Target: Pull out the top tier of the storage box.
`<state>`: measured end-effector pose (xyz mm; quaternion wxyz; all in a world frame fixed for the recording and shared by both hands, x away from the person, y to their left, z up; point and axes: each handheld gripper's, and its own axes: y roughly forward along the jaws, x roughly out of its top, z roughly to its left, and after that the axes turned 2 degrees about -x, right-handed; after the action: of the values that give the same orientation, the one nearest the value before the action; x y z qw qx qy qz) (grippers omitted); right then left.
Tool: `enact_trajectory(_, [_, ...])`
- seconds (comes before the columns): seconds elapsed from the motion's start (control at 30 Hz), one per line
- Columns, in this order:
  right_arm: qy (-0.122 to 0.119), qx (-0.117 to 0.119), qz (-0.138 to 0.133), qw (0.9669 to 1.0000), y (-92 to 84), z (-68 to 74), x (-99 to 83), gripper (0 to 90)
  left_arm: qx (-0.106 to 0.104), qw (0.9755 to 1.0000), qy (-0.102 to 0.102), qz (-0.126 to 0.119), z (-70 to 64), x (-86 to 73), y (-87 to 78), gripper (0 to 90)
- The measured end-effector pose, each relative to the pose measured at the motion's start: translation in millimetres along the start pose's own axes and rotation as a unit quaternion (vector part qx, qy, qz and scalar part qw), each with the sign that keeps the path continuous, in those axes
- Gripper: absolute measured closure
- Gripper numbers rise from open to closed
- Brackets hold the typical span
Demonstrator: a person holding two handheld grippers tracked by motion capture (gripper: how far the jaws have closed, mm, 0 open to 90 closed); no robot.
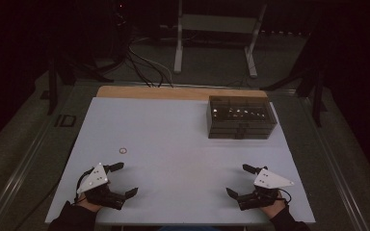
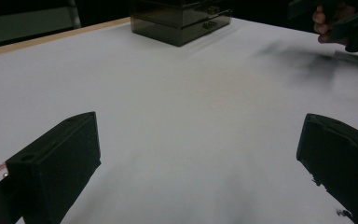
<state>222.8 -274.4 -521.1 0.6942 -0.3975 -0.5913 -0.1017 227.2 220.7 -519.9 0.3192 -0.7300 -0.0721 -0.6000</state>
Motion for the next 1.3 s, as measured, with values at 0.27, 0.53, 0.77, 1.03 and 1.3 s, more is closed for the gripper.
enact_trajectory(0.27, [-0.008, -0.003, -0.001, 1.0, 0.6, 1.5, -0.5, 0.0, 0.004, 1.0, -0.001, -0.001, 0.7, 0.0, -0.1, 1.0])
enact_trajectory(0.53, [-0.026, 0.002, 0.012, 0.9996, 7.8, 7.2, 2.2, 0.0, 0.01, 0.9999, -0.004, -0.001, 0.3, -1.5, -2.8, 1.0])
enact_trajectory(0.77, [-0.026, 0.006, 0.008, 0.9996, 6.3, 9.8, 4.5, 0.0, 0.009, 0.9999, -0.006, 0.0, 1.3, -1.7, -1.9, 1.0])
enact_trajectory(1.03, [-0.036, -0.002, 0.008, 0.9993, 3.2, 13.6, 10.3, 0.0, 0.006, 0.9999, -0.008, -0.003, 2.0, -1.4, -4.4, 1.0])
enact_trajectory(1.3, [-0.043, -0.01, -0.003, 0.999, 0.4, 16.6, 18.3, 0.0, 0.002, 0.9999, -0.011, -0.004, 1.7, -1.3, -4.2, 1.0])
